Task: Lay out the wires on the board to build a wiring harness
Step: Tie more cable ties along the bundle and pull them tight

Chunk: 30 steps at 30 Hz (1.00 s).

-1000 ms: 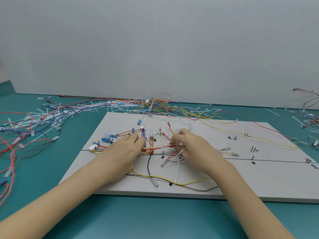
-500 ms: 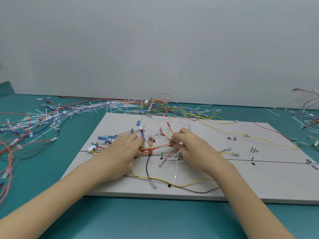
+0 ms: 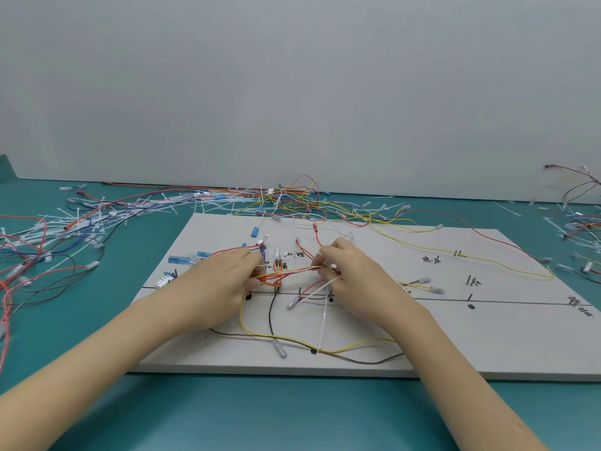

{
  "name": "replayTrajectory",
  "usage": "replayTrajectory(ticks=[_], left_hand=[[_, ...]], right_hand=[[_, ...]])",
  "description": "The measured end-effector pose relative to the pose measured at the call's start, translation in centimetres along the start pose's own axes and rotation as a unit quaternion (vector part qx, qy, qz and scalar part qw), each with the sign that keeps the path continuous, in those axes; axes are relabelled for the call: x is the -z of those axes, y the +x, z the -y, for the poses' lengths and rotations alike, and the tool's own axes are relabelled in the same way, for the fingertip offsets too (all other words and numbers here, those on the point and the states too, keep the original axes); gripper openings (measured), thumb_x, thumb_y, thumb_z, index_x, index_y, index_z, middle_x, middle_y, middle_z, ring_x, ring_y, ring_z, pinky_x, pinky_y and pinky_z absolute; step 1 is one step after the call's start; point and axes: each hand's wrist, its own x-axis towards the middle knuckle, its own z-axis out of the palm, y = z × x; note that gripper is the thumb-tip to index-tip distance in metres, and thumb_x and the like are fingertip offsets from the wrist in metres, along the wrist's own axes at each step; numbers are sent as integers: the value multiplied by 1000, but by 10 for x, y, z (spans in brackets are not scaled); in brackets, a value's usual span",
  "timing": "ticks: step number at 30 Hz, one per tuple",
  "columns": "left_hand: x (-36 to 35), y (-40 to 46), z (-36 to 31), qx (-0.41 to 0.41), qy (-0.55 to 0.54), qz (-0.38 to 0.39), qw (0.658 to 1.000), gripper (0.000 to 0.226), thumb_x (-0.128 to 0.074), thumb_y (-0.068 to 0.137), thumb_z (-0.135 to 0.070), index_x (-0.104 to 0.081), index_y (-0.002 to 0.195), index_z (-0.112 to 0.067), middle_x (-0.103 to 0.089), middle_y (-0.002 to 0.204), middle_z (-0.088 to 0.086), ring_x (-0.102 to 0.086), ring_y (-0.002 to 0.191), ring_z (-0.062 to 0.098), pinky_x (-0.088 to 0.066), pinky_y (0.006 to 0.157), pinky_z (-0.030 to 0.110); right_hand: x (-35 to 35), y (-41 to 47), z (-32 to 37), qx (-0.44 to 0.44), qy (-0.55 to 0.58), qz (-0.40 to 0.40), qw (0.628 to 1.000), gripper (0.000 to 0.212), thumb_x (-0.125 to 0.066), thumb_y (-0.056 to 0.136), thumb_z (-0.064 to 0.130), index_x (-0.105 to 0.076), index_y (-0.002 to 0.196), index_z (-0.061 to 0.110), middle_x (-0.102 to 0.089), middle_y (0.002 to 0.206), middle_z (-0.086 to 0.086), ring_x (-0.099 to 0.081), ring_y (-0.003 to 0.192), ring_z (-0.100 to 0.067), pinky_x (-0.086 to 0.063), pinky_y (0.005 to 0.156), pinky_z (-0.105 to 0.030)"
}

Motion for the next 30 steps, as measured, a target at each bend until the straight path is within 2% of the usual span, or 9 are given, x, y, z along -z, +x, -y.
replayTrajectory(ticks=[4,6,9,12,16,19,23,27,30], left_hand=[[-1,4,-6,19,10,-1,1000,14,-47,96,-45,-47,93,-31,-41,90,-13,-39,92,11,-26,73,26],[-7,6,-10,24,95,-25,995,22,-44,94,-54,-52,98,-33,-41,95,-8,-32,94,15,-28,76,30],[-12,5,-16,0,151,-83,985,21,-52,94,-48,-59,100,-29,-43,100,-2,-34,95,23,-29,76,35],[-10,0,-20,-47,144,-124,981,14,-74,81,-29,-63,83,-21,-49,91,4,-43,82,27,-30,67,34],[-11,0,-16,-18,-30,-108,994,9,-60,93,-23,-57,85,-21,-45,95,-5,-37,89,20,-36,79,36],[-9,7,-12,25,-165,-122,978,15,-58,95,-19,-53,81,-24,-44,90,-6,-46,88,21,-40,82,39],[0,18,0,40,-131,-113,984,10,-61,92,-30,-60,87,-21,-47,95,-3,-52,93,21,-44,85,44],[6,12,7,52,-169,-74,981,13,-61,88,-44,-53,85,-34,-48,97,-12,-52,93,5,-44,83,32],[12,0,18,76,-174,-37,981,12,-60,88,-46,-52,86,-37,-56,96,-10,-54,90,7,-46,81,32]], right_hand=[[-2,-1,3,-4,-6,23,1000,24,-47,94,20,-63,111,27,-50,110,4,-53,99,-21,-44,87,-37],[-3,-2,2,-9,-14,31,999,21,-48,95,24,-63,110,27,-49,110,3,-52,101,-21,-43,87,-36],[-3,-2,1,-14,-8,35,999,19,-49,96,27,-64,109,26,-49,113,3,-50,105,-19,-43,88,-35],[-3,-2,1,-13,-5,39,999,19,-49,96,26,-64,108,26,-49,113,2,-50,107,-19,-43,89,-36],[-3,-2,1,-11,8,46,999,19,-49,97,27,-63,109,26,-50,111,2,-50,107,-20,-44,92,-41],[-2,-2,0,-8,22,30,999,18,-49,97,26,-62,110,26,-50,110,2,-52,104,-19,-46,90,-41],[-1,0,-1,-5,30,-17,999,15,-49,99,25,-61,108,24,-50,112,5,-56,96,-18,-48,85,-39],[-4,3,-1,-1,26,-89,996,14,-51,99,25,-62,106,21,-49,106,5,-56,89,-17,-45,77,-34],[-5,3,0,10,39,-115,993,15,-52,99,21,-65,107,17,-45,101,6,-50,87,-15,-42,73,-31]])
